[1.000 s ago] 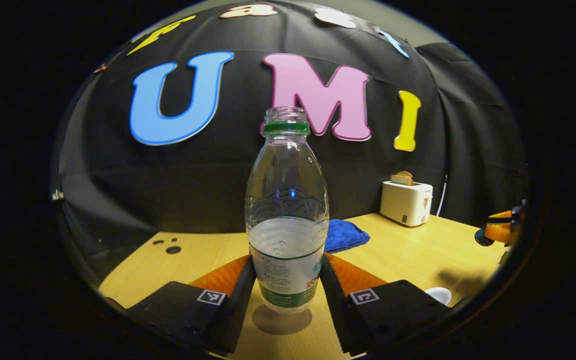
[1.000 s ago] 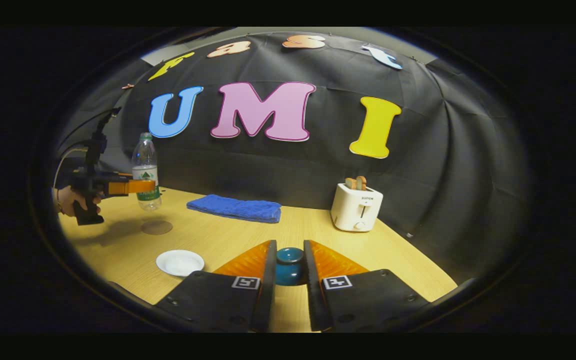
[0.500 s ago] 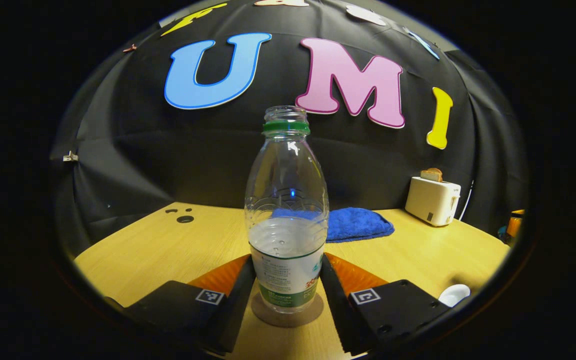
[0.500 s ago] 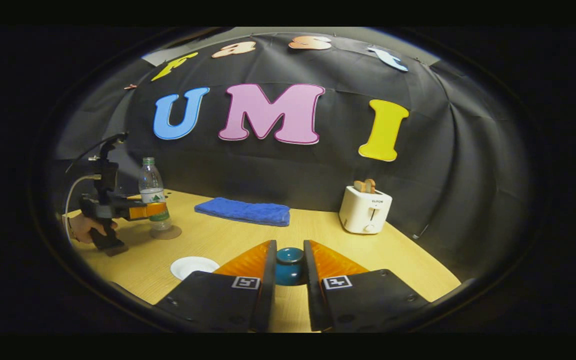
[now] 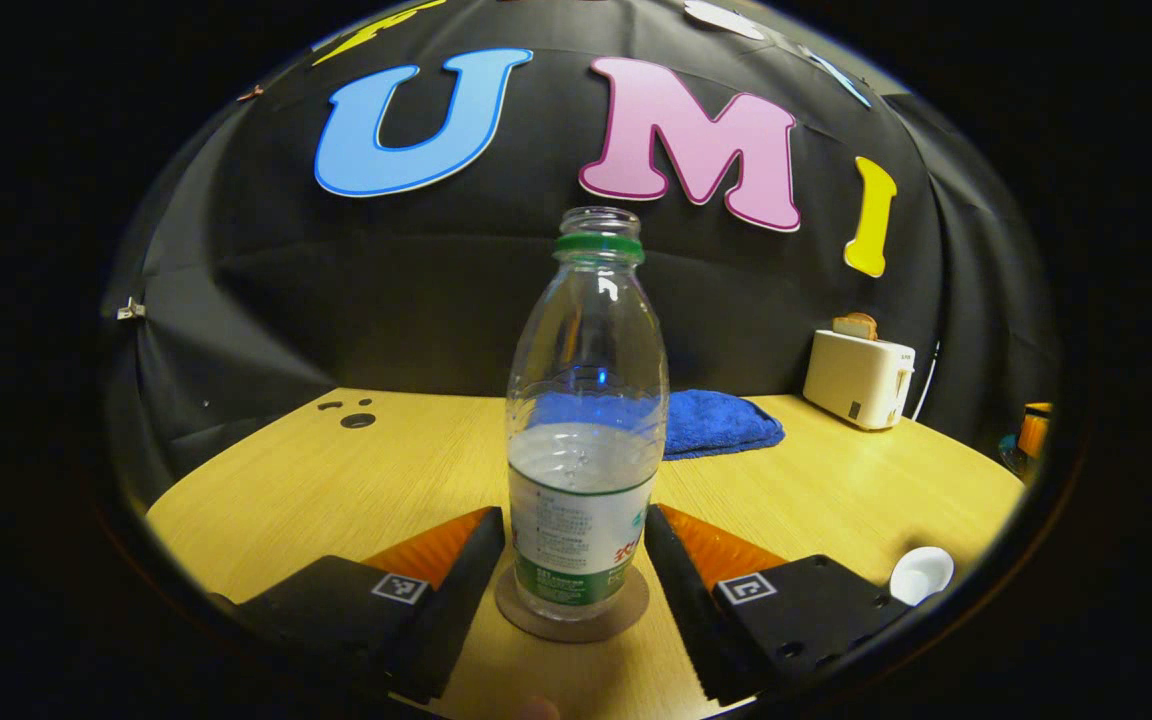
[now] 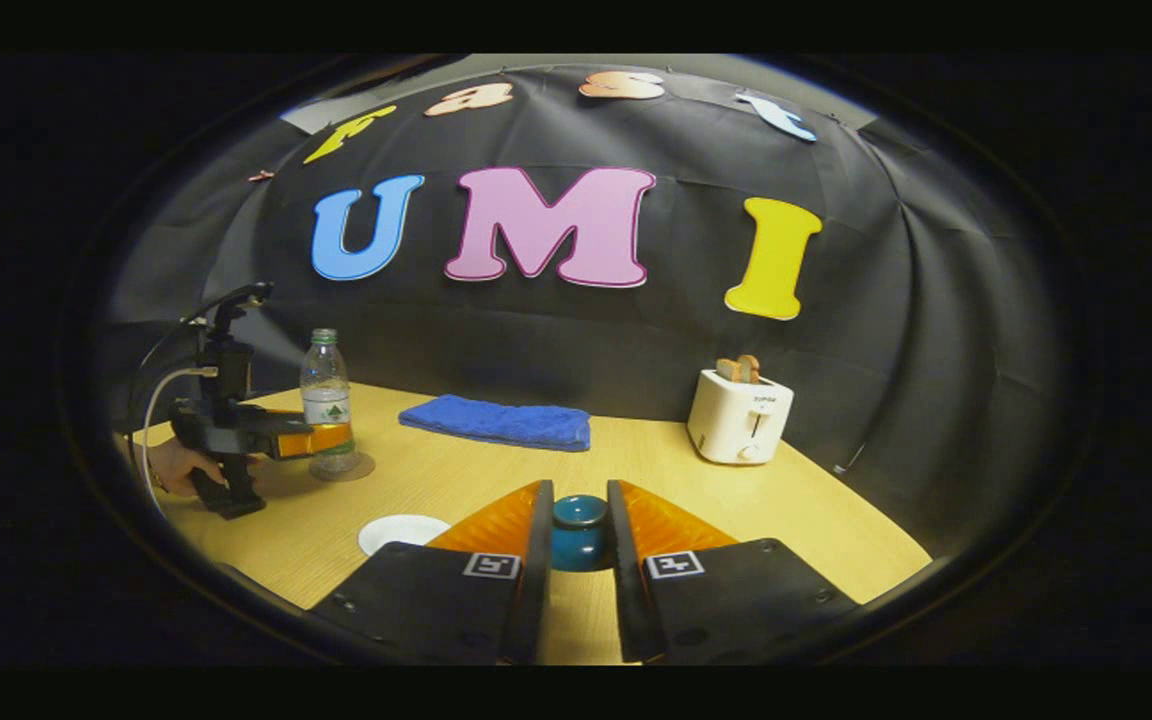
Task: Open the teacup lid with one hand, grasp the water bottle and pour water into the teacup with the other hand; after pouring, place the water bottle on the coaster and then close the teacup lid.
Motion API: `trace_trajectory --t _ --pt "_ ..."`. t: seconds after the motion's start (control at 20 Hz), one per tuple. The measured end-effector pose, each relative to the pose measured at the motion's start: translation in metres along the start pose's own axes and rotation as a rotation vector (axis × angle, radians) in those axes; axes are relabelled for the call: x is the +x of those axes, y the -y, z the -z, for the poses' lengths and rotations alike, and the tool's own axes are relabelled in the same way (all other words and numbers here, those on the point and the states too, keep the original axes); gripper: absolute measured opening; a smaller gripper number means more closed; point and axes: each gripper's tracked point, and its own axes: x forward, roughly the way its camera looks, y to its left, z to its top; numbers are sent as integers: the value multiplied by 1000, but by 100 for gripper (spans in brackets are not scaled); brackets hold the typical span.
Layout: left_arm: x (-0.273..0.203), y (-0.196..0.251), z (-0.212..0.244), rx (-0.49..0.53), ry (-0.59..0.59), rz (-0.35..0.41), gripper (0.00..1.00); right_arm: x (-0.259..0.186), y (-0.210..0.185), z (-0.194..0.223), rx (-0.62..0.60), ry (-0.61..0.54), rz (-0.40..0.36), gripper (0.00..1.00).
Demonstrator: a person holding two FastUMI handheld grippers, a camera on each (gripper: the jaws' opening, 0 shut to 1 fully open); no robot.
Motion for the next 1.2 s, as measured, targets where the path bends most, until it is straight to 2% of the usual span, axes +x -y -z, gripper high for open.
trace_trajectory --t 0.1,0.4,0.6,0.75,1.1,1.15,1.2 --pt "0 3 4 -12 -10 13 95 0 -6 1 4 -2 -11 31" --pt "-12 -6 15 16 -45 -9 95 5 -40 4 47 -6 -75 31" --pt "-38 -9 29 74 -73 -27 95 9 -77 15 76 -26 -141 31" --pt "-64 -7 36 74 -85 -25 95 12 -100 26 87 -47 -182 31" --pt "-111 -12 20 47 -53 -68 95 23 -116 47 109 -89 -202 31" --pt "-116 -12 18 38 -49 -70 95 25 -117 50 112 -98 -203 28" --pt "-118 -12 15 30 -45 -69 95 25 -119 53 116 -103 -205 31"
